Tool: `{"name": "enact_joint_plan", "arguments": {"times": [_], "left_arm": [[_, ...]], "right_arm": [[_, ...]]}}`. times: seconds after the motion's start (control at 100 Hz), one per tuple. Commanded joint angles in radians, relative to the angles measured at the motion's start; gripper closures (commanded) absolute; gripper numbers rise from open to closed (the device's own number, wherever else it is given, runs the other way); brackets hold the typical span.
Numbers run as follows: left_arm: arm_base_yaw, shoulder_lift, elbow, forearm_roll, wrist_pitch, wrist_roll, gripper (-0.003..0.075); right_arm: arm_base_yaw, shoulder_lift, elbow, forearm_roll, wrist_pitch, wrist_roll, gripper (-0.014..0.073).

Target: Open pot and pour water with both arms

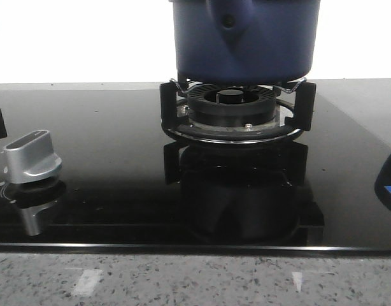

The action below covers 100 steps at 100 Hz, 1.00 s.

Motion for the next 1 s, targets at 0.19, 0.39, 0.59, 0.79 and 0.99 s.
{"name": "enact_joint_plan", "arguments": {"times": [0.19,0.39,0.59,0.79,0.99], "left_arm": [[0.059,-0.133,0.031,-0.028,0.239,0.012,0.0741],[0.059,-0.142,0.031,-0.115,0.369,0.012,0.074],[0.059,-0.142,0.029,-0.133,0.479,0.012,0.0741],[0.059,-0.142,0.03,-0.133,0.471,0.012,0.0741],[0.059,-0.142,0.03,-0.133,0.471,0.012,0.0741]], "right_arm": [[0.003,-0.005,-0.017,0.005,-0.073,-0.01,0.0668],[0.003,-0.005,-0.017,0.005,-0.073,-0.01,0.0668],[0.003,-0.005,-0.017,0.005,-0.073,-0.01,0.0668],[0.003,-0.005,-0.017,0.005,-0.073,-0.01,0.0668],[0.003,-0.005,-0.017,0.005,-0.073,-0.01,0.0668]]}}
